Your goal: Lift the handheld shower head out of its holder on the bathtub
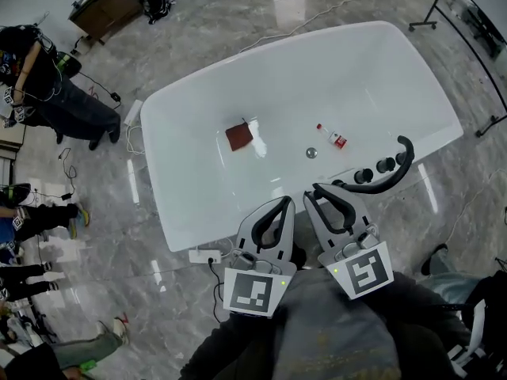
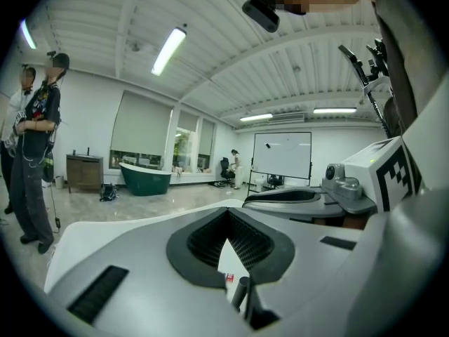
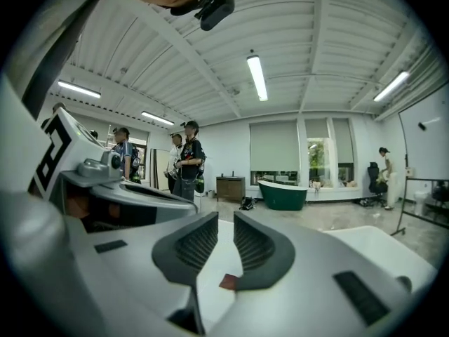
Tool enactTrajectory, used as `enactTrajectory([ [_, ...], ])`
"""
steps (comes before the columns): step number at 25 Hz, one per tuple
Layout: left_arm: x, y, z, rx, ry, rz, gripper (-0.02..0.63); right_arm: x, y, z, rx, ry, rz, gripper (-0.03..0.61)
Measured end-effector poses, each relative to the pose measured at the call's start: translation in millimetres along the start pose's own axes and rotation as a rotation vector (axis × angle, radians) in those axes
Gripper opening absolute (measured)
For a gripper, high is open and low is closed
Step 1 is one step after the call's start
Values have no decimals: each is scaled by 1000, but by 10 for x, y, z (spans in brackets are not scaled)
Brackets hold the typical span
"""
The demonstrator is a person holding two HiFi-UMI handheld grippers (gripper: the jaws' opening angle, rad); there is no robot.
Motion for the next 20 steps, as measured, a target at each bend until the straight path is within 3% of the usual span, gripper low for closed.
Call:
enactTrajectory([
  [10, -162, -75, -16, 67, -14, -23, 2, -129, 52, 146, 50, 0, 6, 87],
  [20, -713, 24, 112, 88, -38, -7, 2, -744, 125, 139, 62, 12, -12, 135],
])
Point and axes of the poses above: the fingertips, and each gripper's own axes: z forward along the fingers, y to its right, x out of its top, the point moved 9 cm from there along -z, backward along the fingers
